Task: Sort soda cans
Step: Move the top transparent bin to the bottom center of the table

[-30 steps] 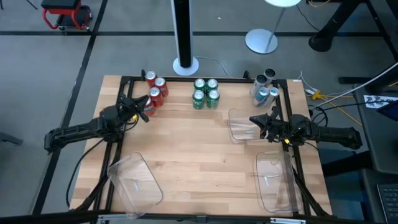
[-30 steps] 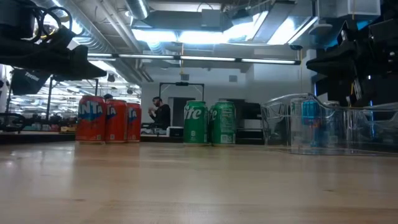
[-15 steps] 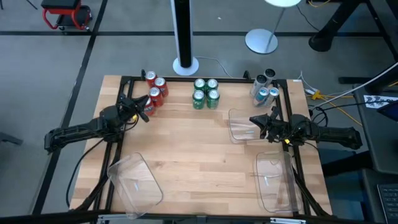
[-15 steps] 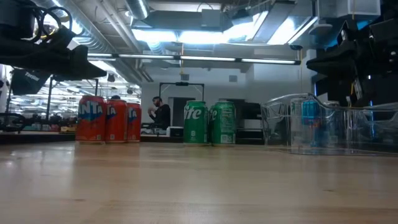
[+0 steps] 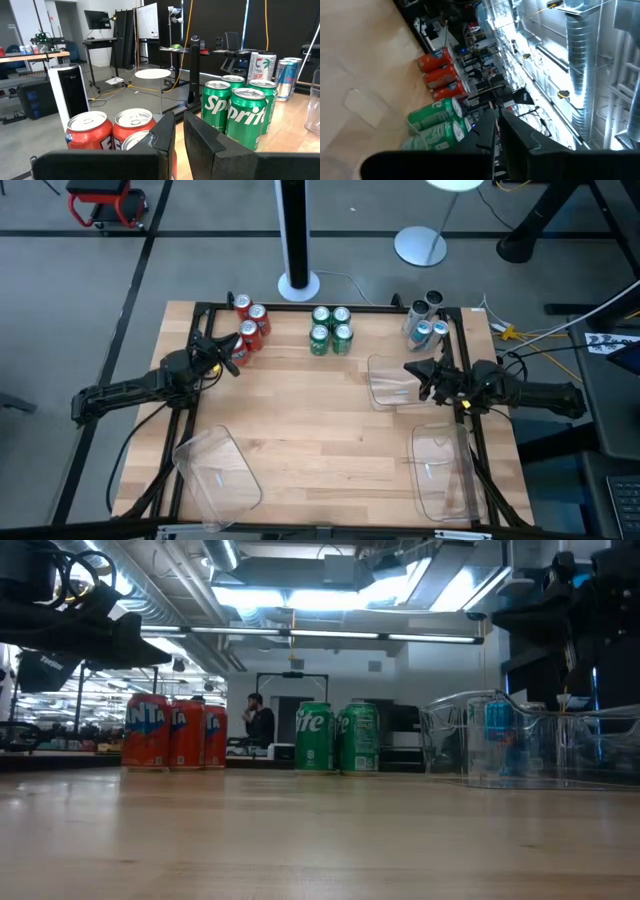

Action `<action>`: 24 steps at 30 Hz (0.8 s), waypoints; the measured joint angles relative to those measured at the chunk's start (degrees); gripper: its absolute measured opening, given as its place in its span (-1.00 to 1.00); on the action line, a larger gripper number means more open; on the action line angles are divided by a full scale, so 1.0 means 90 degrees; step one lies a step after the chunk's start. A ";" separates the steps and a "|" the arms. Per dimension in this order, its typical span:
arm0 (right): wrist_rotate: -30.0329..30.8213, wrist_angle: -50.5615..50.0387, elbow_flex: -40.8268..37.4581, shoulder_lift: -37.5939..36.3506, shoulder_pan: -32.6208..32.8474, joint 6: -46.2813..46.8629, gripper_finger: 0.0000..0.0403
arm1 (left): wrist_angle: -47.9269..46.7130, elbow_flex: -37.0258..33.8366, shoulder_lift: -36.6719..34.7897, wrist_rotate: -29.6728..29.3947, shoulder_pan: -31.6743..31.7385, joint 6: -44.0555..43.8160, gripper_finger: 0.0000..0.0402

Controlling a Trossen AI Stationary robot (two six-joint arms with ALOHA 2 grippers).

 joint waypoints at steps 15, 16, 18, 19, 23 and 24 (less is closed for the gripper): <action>0.0233 -0.1441 0.3053 0.3568 0.0000 0.0500 -0.86 | 0.0000 0.0000 0.0000 -0.0001 0.0000 -0.0056 -0.84; 0.0233 -0.1688 0.3300 0.3782 0.0000 0.0513 -0.86 | 0.0000 0.0000 0.0001 0.0000 0.0000 -0.0075 -0.84; 0.0233 -0.2034 0.3765 0.4208 0.0000 0.0520 -0.86 | 0.0000 0.0000 0.0000 0.0001 0.0000 -0.0127 -0.84; 0.0233 -0.2188 0.3992 0.4405 0.0000 0.0527 -0.86 | 0.0000 0.0000 0.0000 -0.0001 0.0000 -0.0147 -0.84; 0.0206 -0.2731 0.4738 0.5144 0.0000 0.0529 -0.86 | 0.0000 0.0000 0.0001 0.0000 -0.0001 -0.0168 -0.84; 0.0117 -0.2856 0.4895 0.5310 0.0000 0.0533 -0.86 | 0.0000 0.0000 0.0000 -0.0001 -0.0002 -0.0169 -0.84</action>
